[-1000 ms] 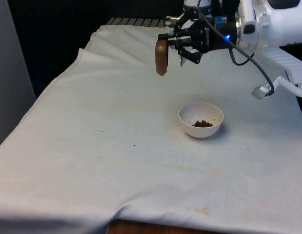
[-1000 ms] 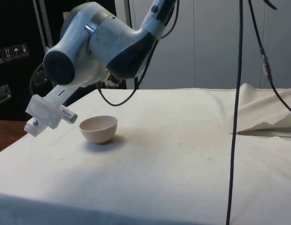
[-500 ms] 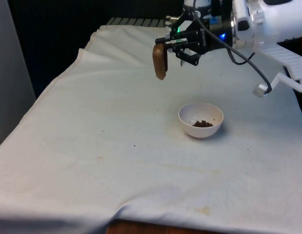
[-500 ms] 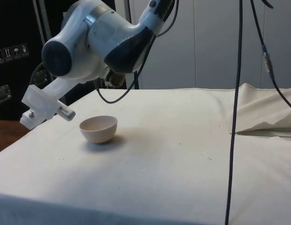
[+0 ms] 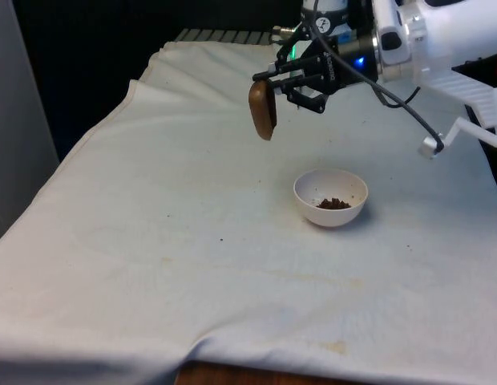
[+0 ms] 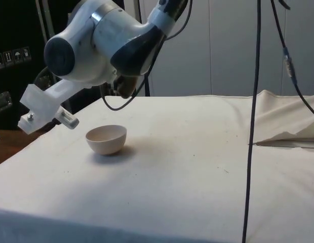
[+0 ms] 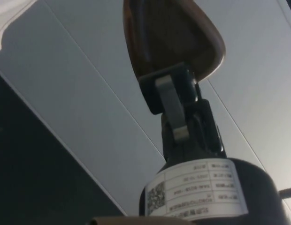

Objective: Pour the coffee beans from the cup into the bowl.

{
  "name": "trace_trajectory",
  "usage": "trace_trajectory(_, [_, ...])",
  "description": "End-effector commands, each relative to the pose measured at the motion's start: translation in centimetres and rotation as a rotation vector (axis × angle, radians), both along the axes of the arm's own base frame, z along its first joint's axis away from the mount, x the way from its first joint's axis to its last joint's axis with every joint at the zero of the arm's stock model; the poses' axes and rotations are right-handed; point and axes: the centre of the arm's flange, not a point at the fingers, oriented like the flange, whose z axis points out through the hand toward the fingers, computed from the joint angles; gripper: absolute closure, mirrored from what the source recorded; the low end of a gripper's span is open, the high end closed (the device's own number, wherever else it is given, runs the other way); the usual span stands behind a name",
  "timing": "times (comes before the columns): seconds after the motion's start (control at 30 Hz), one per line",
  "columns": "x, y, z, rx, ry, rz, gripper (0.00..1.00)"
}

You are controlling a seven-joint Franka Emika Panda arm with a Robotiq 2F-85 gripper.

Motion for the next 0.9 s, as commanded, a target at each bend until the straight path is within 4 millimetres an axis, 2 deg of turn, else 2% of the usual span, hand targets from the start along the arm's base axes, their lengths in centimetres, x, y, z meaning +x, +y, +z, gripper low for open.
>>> trace_trajectory(0.0, [0.0,-0.1,0.1,0.025,-0.005,0.002,0.99])
trace_trajectory(0.43, [0.1,-1.5,-0.1,0.071,-0.017,-0.028,0.99])
trace_trajectory(0.87, [-1.6,-3.4,-0.6,0.151,-0.013,-0.053,0.99])
